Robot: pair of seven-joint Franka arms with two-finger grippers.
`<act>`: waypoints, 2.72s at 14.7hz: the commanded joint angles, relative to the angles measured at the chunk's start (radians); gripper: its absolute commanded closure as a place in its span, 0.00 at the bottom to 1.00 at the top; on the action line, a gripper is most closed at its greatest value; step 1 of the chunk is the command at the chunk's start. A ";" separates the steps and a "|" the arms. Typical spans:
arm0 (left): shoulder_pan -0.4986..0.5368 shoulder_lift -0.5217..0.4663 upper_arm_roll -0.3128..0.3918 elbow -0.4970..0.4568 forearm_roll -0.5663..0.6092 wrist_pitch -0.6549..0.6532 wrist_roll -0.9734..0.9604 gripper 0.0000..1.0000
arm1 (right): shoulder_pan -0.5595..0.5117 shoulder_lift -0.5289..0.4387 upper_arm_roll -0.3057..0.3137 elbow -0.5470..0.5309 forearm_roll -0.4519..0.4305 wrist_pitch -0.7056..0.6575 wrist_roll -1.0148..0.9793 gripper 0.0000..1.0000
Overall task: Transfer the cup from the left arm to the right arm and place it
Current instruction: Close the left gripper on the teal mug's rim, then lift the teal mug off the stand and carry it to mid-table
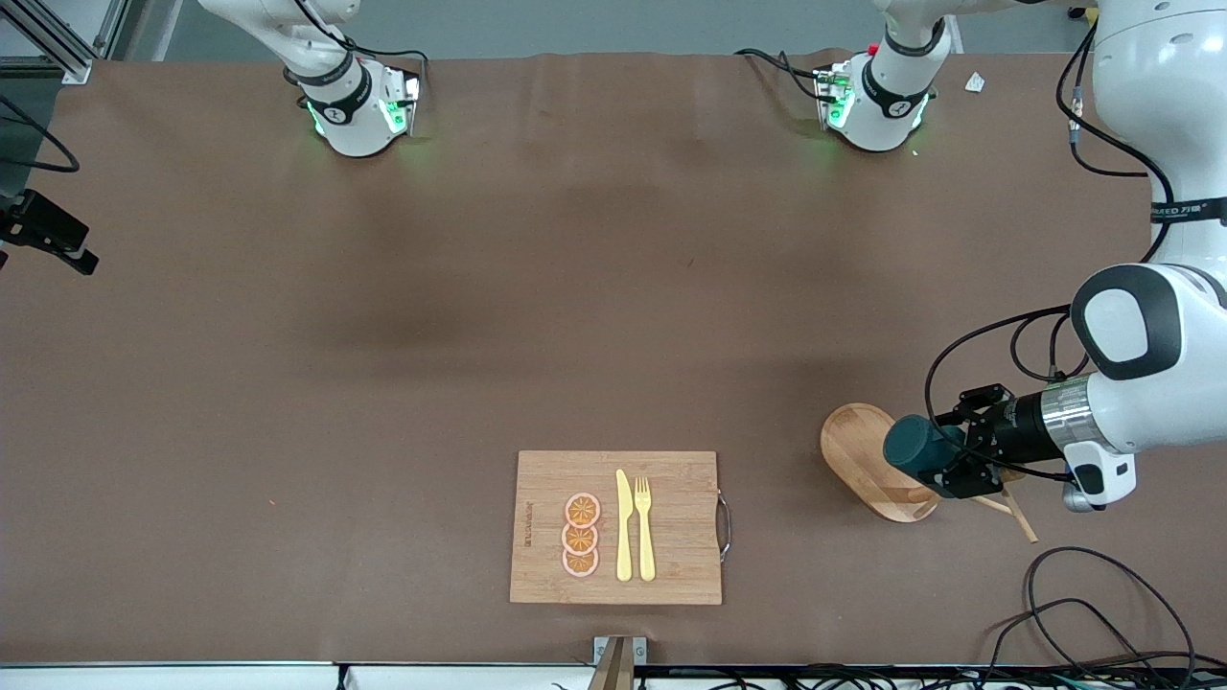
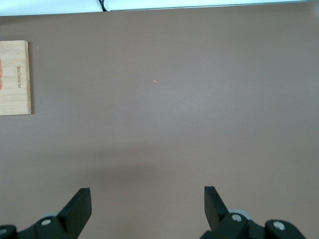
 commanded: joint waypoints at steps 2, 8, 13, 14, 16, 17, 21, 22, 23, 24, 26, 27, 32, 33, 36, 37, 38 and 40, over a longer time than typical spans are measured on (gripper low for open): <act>0.002 0.006 0.001 0.010 -0.012 0.007 -0.012 0.48 | -0.021 -0.006 0.015 -0.007 -0.007 0.003 -0.013 0.00; -0.021 -0.063 -0.008 0.012 0.009 -0.007 -0.043 0.53 | -0.022 -0.004 0.015 -0.007 -0.009 0.003 -0.013 0.00; -0.181 -0.117 -0.010 0.013 0.189 -0.010 -0.162 0.53 | -0.021 -0.004 0.015 -0.006 -0.009 0.003 -0.013 0.00; -0.224 -0.120 -0.011 0.015 0.245 -0.010 -0.170 0.53 | -0.021 -0.004 0.015 -0.007 -0.009 0.003 -0.013 0.00; -0.320 -0.118 -0.010 0.016 0.354 -0.007 -0.185 0.53 | -0.019 -0.004 0.015 -0.007 -0.009 0.003 -0.013 0.00; -0.357 -0.112 -0.010 0.019 0.402 0.004 -0.214 0.53 | -0.021 -0.004 0.015 -0.007 -0.009 0.003 -0.013 0.00; -0.524 -0.059 -0.006 0.044 0.629 0.062 -0.297 0.53 | -0.021 -0.004 0.015 -0.007 -0.009 0.002 -0.013 0.00; -0.557 -0.048 -0.008 0.045 0.690 0.071 -0.315 0.53 | -0.021 -0.004 0.015 -0.007 -0.009 0.002 -0.013 0.00; -0.580 -0.037 -0.008 0.044 0.745 0.080 -0.341 0.53 | -0.022 -0.004 0.015 -0.007 -0.009 0.002 -0.013 0.00; -0.609 -0.027 -0.008 0.044 0.804 0.090 -0.360 0.53 | -0.022 -0.004 0.015 -0.009 -0.009 0.002 -0.013 0.00; -0.696 0.006 -0.003 0.044 0.916 0.096 -0.423 0.53 | -0.022 -0.004 0.015 -0.009 -0.010 0.002 -0.013 0.00; -0.730 0.024 -0.002 0.044 0.997 0.097 -0.484 0.53 | -0.022 -0.004 0.015 -0.009 -0.009 0.003 -0.013 0.00; -0.828 0.095 -0.006 0.041 1.255 0.099 -0.736 0.53 | -0.027 0.002 0.014 -0.007 -0.012 0.003 -0.014 0.00; -0.844 0.114 -0.006 0.039 1.311 0.099 -0.765 0.53 | -0.031 0.002 0.014 -0.009 -0.012 0.005 -0.016 0.00; -0.920 0.193 -0.006 0.039 1.494 0.099 -0.924 0.52 | -0.031 0.002 0.015 -0.009 -0.012 0.005 -0.016 0.00; -0.937 0.217 -0.006 0.039 1.551 0.099 -0.957 0.52 | -0.033 0.002 0.015 -0.009 -0.010 0.005 -0.016 0.00; -0.948 0.242 -0.008 0.038 1.609 0.099 -0.984 0.52 | -0.033 0.005 0.015 -0.009 -0.010 0.005 -0.016 0.00; -0.992 0.305 -0.003 0.039 1.707 0.097 -1.076 0.52 | -0.031 0.005 0.015 -0.007 -0.010 0.003 -0.016 0.00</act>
